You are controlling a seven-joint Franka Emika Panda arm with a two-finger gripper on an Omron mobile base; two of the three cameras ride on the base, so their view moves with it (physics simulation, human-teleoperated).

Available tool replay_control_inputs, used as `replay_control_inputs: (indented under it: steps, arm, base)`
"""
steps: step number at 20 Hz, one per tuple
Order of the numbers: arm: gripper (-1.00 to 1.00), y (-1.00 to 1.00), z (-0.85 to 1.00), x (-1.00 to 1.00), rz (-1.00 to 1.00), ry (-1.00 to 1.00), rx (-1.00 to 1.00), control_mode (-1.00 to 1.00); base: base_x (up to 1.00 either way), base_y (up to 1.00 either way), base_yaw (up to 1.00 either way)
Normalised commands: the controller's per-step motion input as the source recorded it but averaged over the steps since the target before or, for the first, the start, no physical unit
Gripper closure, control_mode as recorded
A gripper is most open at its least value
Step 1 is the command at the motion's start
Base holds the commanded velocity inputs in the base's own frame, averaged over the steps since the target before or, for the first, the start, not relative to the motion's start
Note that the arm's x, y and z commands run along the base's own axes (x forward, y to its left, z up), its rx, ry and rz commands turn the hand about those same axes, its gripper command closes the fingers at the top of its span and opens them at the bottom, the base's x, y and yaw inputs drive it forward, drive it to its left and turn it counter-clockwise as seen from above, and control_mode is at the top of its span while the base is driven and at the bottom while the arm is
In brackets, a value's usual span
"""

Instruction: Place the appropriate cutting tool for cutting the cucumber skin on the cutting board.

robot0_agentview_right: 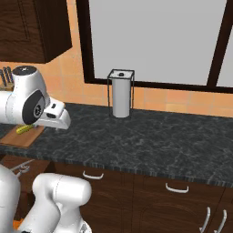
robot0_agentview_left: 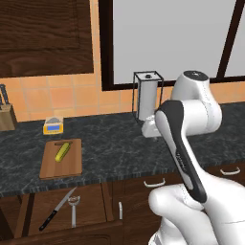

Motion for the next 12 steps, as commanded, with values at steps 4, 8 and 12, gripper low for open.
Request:
replay_control_inputs:
  steps: [4, 8, 12]
  arm:
    - [-1.00, 0.36, 0.00, -0.26, -0.02, 0.04, -0.01, -1.00]
    - [-1.00, 0.13, -0.06, -0.14, 0.02, 0.16, -0.05, -1.00]
    - [-1.00, 0.57, -0.27, -0.17, 0.00, 0.18, -0.09, -1.00]
  base:
    - [0.00, 0.00, 0.00]
    - [0.00, 0.00, 0.00]
    - [0.00, 0.00, 0.00]
